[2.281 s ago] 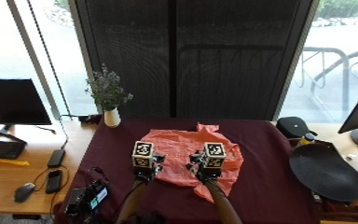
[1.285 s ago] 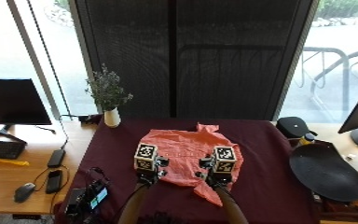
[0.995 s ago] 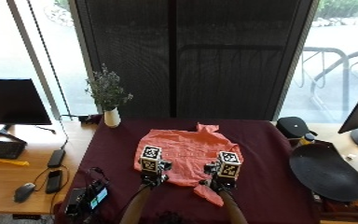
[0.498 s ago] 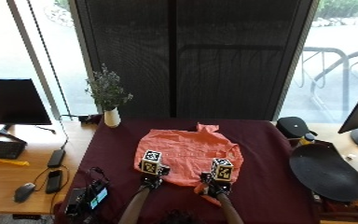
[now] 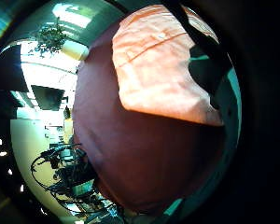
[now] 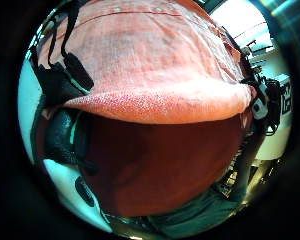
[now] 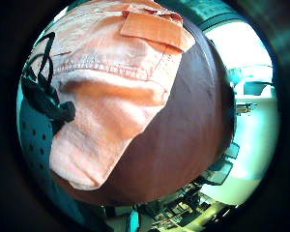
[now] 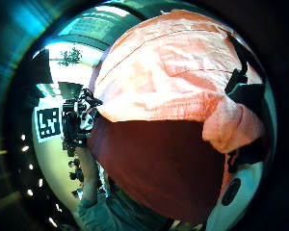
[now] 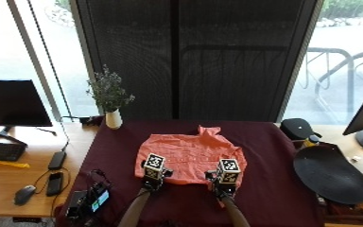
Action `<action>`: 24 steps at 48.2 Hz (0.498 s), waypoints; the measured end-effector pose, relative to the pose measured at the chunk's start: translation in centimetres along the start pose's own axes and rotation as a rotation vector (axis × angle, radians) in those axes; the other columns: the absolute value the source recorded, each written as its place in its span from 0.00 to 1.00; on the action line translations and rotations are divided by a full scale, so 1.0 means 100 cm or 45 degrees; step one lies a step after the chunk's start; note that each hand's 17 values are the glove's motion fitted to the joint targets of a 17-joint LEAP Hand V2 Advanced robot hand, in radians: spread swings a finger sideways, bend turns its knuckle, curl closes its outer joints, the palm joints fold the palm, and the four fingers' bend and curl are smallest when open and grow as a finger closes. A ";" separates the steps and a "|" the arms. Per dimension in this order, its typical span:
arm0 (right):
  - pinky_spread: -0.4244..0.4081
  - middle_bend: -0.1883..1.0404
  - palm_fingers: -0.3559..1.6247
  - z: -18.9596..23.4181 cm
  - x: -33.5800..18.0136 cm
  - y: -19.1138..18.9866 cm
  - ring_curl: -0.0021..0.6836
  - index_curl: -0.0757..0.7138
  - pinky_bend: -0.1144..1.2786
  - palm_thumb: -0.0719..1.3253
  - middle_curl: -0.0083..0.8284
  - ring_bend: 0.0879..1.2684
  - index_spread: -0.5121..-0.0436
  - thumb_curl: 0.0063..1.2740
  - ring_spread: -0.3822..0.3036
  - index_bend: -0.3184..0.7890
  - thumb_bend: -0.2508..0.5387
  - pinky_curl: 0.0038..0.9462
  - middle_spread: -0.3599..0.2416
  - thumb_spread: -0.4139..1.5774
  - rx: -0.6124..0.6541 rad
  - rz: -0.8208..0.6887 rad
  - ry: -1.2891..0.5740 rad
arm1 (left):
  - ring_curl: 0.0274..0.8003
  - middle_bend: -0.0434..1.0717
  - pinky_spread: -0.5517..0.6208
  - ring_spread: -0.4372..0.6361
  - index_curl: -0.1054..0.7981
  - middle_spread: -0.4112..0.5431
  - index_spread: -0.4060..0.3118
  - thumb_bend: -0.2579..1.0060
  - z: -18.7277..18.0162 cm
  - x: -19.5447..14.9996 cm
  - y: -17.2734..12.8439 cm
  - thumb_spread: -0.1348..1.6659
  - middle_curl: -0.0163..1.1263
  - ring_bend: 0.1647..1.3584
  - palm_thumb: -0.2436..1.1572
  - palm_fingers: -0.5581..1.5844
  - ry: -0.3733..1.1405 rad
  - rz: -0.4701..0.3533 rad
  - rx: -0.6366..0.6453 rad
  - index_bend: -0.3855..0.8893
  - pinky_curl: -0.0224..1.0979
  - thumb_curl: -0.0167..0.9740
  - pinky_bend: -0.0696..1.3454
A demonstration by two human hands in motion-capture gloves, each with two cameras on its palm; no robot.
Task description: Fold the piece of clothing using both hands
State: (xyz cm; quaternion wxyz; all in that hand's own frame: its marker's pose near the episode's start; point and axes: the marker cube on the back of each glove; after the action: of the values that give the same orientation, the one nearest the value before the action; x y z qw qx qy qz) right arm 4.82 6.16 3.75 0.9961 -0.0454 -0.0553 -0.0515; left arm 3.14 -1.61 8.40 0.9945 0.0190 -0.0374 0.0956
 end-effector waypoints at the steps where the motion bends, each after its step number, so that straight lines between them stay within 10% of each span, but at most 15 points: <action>1: 0.50 0.40 0.75 -0.004 0.000 0.002 0.56 0.58 0.38 0.83 0.44 0.38 0.54 0.34 0.37 0.47 0.50 0.32 0.44 0.79 -0.018 0.008 0.014 | 0.46 0.43 0.50 0.13 0.61 0.11 0.17 0.20 -0.005 -0.002 0.009 0.72 0.47 0.28 0.65 0.78 -0.005 -0.001 -0.071 0.54 0.23 0.37 0.11; 12: 0.30 0.40 0.80 -0.074 0.002 0.015 0.67 0.55 0.43 0.86 0.50 0.49 0.59 0.34 0.27 0.39 0.48 0.37 0.40 0.78 -0.189 0.088 0.016 | 0.49 0.50 0.50 0.11 0.65 0.08 0.14 0.20 -0.048 -0.017 0.019 0.74 0.49 0.30 0.67 0.78 0.066 0.148 -0.198 0.56 0.17 0.37 0.10; 24: 0.29 0.46 0.79 -0.119 0.003 -0.110 0.71 0.53 0.40 0.87 0.56 0.55 0.58 0.33 0.25 0.42 0.42 0.38 0.38 0.77 0.203 0.225 0.223 | 0.53 0.58 0.52 0.09 0.67 0.07 0.14 0.20 -0.077 -0.025 -0.060 0.77 0.51 0.37 0.69 0.78 -0.312 -0.149 0.190 0.53 0.11 0.35 0.10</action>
State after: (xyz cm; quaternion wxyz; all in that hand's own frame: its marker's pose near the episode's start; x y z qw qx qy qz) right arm 5.16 -5.91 -7.12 0.9982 0.0337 0.0322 0.0371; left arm 2.43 -7.65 0.31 0.9822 0.1065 -0.1502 0.0367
